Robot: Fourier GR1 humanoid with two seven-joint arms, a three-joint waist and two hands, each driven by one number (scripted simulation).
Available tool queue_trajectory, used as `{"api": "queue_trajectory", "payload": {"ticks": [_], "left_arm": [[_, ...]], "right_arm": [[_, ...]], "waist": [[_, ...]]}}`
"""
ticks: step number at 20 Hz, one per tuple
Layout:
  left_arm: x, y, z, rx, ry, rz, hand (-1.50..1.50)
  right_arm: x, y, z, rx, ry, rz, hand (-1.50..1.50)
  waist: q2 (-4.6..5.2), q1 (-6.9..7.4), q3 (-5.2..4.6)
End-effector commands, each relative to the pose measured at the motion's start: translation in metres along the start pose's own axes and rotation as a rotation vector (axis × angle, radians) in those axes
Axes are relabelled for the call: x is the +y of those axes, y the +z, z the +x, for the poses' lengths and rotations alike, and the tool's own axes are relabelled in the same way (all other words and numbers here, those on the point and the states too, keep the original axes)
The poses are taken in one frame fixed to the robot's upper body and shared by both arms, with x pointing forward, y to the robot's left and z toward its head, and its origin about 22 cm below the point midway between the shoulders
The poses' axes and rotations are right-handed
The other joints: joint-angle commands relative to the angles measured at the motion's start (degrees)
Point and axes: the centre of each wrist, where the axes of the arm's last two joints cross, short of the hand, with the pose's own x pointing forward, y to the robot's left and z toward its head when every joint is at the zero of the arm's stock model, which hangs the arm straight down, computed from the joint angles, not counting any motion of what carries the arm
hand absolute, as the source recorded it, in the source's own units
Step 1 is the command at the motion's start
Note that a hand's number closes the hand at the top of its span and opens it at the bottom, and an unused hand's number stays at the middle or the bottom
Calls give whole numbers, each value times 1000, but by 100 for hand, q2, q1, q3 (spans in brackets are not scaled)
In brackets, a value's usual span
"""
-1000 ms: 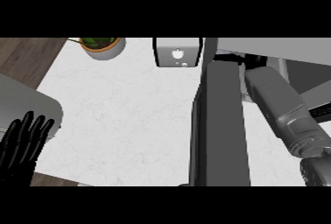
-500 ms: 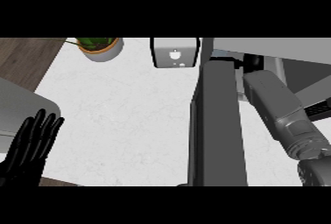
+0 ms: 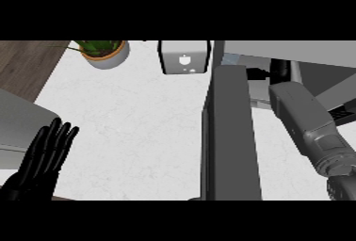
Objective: Pick up the milk, place it into the microwave and close the microwave
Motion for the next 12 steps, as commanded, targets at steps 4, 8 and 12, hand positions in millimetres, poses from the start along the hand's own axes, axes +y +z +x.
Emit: {"api": "queue_trajectory", "payload": {"ticks": [4, 8, 12], "left_arm": [[-6, -4, -3, -5, -10, -4, -150], [-17, -7, -1, 0, 14, -12, -150], [-21, -7, -8, 18, 11, -30, -150]], "right_arm": [[-14, 4, -13, -9, -63, 52, -150], [5, 15, -15, 4, -105, 46, -150], [-13, 17, -26, 20, -129, 46, -150]], "waist": [[-40, -98, -2], [-78, -119, -2], [-108, -237, -8]]}}
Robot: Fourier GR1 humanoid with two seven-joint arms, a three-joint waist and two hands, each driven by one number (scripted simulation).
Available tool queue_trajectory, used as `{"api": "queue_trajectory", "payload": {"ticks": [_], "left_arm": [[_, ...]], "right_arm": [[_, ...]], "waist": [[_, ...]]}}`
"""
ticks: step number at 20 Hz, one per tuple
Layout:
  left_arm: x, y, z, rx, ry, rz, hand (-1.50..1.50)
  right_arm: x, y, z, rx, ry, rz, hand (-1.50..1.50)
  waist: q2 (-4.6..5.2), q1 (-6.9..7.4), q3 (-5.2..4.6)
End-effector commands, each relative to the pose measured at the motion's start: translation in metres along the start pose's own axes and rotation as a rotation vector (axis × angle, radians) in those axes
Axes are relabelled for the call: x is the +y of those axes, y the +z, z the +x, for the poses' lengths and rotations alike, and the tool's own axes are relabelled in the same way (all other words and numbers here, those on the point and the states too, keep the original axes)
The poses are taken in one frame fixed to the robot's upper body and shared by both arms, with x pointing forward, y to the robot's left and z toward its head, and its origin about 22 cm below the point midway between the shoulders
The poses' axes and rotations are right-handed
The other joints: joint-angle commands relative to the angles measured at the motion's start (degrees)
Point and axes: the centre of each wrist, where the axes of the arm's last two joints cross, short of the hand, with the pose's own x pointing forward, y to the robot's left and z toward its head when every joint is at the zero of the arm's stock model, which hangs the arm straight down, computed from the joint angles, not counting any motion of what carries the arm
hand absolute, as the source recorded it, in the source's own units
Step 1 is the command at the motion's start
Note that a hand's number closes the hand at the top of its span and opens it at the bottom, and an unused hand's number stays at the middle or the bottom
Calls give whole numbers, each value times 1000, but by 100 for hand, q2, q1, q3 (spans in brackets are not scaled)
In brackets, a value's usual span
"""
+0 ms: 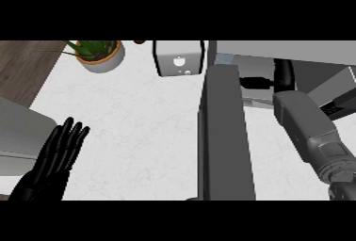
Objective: Pick up the milk, place it into the microwave and close the microwave
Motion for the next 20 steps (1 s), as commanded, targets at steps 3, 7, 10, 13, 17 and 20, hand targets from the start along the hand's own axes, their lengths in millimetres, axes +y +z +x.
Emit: {"api": "queue_trajectory", "payload": {"ticks": [3, 7, 10, 13, 17, 20], "left_arm": [[-6, 5, -11, 27, 15, -27, -150], [-8, -9, -33, 64, 29, -49, -150], [-7, -9, -28, 83, 39, -84, -150], [-15, -18, -34, 70, 39, -136, -150], [-3, -26, -43, 129, 7, -235, -150], [-41, -23, -58, 139, 4, -321, 150]], "right_arm": [[17, 22, -15, 26, -59, 19, -150], [12, 30, -25, 3, -161, 100, -150], [24, 43, -30, 17, -226, 105, -150], [17, 61, -48, -1, -240, 117, -150], [28, 81, -57, -5, -296, 134, -150], [32, 101, -69, 1, -312, 134, -150]], "waist": [[-72, -113, -11], [-115, -329, -17], [-155, -349, -17], [-194, -438, -21], [-252, -576, -28], [-295, -653, -33]]}}
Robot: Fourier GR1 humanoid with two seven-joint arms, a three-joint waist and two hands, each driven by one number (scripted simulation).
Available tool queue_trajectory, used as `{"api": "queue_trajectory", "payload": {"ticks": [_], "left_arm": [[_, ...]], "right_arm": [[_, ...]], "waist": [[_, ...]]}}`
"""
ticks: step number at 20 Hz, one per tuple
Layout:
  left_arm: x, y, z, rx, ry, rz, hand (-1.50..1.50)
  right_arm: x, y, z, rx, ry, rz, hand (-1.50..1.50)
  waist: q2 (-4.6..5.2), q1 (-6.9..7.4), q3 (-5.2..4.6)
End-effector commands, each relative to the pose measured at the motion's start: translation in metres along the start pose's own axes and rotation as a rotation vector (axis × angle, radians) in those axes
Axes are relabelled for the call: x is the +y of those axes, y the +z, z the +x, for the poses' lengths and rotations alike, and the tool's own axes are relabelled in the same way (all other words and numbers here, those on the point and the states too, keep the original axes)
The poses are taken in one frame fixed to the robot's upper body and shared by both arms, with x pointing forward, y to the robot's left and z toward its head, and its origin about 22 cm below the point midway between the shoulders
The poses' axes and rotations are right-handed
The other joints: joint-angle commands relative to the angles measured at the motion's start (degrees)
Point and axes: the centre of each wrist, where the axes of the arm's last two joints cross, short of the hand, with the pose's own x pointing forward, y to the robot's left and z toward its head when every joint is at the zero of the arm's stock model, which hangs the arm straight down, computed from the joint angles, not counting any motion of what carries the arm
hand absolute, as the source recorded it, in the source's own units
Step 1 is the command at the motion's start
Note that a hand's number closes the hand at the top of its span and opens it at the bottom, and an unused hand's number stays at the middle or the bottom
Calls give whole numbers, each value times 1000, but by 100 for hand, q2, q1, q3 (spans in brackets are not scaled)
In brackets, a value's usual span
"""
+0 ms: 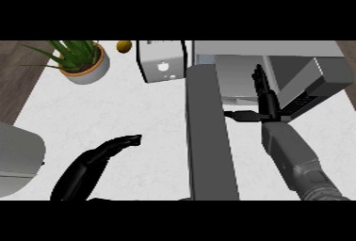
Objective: Pick up the milk, place it into the microwave and close the microwave
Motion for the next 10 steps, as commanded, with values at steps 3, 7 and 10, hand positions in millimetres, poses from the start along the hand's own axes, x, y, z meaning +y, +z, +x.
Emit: {"api": "queue_trajectory", "payload": {"ticks": [3, 7, 10], "left_arm": [[-3, -20, -16, 24, -57, -110, 150], [-28, -30, -31, 74, -29, -128, 150], [-27, -37, -42, 78, -97, -124, 150]], "right_arm": [[-18, 37, -22, -25, -28, 36, -150], [-11, 62, -32, -33, -58, 42, -150], [-19, 79, -35, -19, -37, 49, -150]], "waist": [[-82, -185, -11], [-99, -216, -14], [-121, -274, -19]]}}
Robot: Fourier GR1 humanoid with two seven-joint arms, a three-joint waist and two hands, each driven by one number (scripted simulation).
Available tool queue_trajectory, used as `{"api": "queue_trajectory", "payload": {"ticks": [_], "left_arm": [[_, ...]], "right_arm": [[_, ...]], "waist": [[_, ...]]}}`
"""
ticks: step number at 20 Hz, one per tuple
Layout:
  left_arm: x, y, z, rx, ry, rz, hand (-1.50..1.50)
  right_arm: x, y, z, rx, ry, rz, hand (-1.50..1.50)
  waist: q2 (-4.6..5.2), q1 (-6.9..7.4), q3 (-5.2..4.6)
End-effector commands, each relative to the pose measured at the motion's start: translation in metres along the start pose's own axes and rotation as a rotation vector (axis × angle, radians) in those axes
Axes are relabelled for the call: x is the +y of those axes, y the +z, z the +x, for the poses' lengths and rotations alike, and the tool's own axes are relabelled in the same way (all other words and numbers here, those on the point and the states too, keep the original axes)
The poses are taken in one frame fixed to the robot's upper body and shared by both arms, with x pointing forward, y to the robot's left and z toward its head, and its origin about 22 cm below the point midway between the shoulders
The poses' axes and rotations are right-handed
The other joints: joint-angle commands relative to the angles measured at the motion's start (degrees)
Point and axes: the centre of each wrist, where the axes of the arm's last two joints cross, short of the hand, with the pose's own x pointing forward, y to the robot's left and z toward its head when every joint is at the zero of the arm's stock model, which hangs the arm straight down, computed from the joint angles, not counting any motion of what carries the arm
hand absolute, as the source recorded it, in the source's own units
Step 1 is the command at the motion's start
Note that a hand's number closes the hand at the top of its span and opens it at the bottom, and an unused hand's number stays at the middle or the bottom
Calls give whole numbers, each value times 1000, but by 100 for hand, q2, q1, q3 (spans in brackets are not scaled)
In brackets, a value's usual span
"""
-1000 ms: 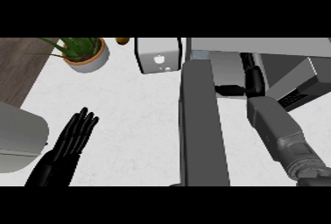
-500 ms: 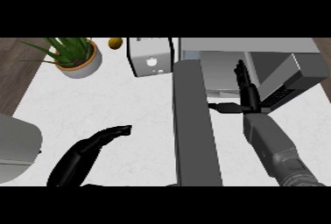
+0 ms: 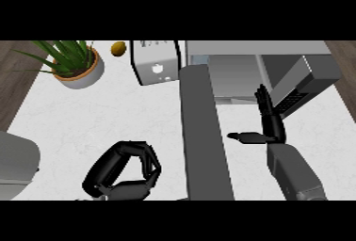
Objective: Pick up the milk, place it into the microwave and close the microwave
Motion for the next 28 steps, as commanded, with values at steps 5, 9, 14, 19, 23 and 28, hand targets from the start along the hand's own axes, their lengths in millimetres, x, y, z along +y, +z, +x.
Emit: {"api": "queue_trajectory", "payload": {"ticks": [5, 9, 14, 19, 23, 28], "left_arm": [[-16, -36, -23, 127, -66, -167, 150], [-42, -45, -31, 140, -72, -239, 150], [-62, -41, -53, 135, 1, -286, 150], [-106, -51, -58, 119, -85, -378, 150], [-134, -61, -59, 148, -123, -377, 150], [-145, -73, -51, 136, -107, -246, 150]], "right_arm": [[-35, 46, -3, -13, -6, 53, -150], [-32, 57, 12, -63, 15, 37, -150], [-54, 78, 46, -72, -17, 21, -150], [-67, 105, 76, -102, -15, -13, -150], [-78, 102, 103, -133, -32, 21, -150], [-83, 84, 127, -168, -102, 86, -150]], "waist": [[-36, -208, -11], [-45, -202, -14], [-41, -247, -19], [-13, -262, -14], [21, -316, -14], [67, -460, -18]]}}
